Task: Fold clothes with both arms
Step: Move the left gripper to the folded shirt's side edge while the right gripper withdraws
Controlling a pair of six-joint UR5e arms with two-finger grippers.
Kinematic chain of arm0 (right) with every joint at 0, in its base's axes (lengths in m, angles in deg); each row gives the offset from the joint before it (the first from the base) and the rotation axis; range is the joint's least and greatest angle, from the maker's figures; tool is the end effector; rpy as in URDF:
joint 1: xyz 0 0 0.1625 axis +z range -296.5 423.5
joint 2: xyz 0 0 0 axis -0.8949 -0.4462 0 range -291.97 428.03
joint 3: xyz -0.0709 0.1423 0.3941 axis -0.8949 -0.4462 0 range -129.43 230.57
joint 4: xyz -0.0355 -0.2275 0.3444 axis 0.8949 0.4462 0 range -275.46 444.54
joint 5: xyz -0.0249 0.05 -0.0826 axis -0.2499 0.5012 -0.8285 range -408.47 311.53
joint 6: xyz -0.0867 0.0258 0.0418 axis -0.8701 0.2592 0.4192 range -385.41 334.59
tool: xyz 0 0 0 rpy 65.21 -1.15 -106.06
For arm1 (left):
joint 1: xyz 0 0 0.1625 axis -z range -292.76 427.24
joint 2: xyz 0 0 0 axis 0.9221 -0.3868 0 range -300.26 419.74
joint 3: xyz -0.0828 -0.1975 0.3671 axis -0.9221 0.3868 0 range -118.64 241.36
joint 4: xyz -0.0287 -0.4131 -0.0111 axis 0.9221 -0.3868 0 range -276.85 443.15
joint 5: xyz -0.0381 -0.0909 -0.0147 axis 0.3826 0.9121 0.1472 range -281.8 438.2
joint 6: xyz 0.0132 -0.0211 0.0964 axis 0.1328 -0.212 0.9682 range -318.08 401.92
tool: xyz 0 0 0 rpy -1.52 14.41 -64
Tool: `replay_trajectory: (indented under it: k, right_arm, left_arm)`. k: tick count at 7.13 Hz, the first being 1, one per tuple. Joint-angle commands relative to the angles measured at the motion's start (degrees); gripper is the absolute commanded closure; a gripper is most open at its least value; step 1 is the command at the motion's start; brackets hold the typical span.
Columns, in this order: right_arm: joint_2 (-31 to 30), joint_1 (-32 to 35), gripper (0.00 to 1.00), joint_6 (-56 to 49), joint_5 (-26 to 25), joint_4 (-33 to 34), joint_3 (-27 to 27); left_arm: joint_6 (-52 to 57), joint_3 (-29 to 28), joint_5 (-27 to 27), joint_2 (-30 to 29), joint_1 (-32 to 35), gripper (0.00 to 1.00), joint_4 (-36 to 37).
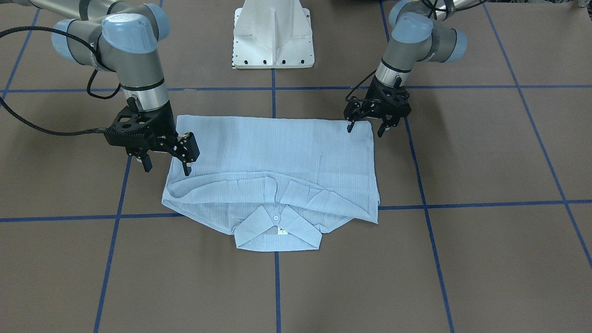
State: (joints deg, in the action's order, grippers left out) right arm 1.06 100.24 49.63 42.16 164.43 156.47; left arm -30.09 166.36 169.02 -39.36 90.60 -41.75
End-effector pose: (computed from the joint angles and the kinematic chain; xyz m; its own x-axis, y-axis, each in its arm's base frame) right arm -0.4114 -0.4720 0.2971 0.6602 0.1706 0.7315 -0.4358 0.8802 0.1880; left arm 0.4636 -0.3440 0.3879 0.5685 0.0907 -0.8176 0.2203 0.9408 0.2576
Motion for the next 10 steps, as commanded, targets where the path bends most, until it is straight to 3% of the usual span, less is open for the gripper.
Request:
replay_trajectory:
  k: [1,3,4,8,10]
  right_arm:
    - [-0.09,-0.09,0.0,0.11,-0.19,0.0,-0.09]
    - [-0.09,-0.09,0.0,0.11,-0.27,0.0,-0.09]
    - [-0.09,-0.09,0.0,0.11,-0.28,0.0,-0.17]
    - [0.0,-0.35,0.0,0.19,-0.28,0.0,-0.26]
    - [0.18,-0.53,0.0,0.28,-0.36,0.0,-0.18]
  left_arm:
    - [-0.15,0.29,0.23,0.05,-1.55,0.19,0.01]
    - [-0.15,0.81,0.49,-0.04,-2.26,0.93,-0.08]
    - [-0.15,0.9,0.41,-0.04,-2.44,1.0,-0.16]
    - [0.9,6.36,0.23,4.17,-0.78,1.0,1.32]
    - [9.37,5.13,-0.03,3.48,8.59,1.0,6.67]
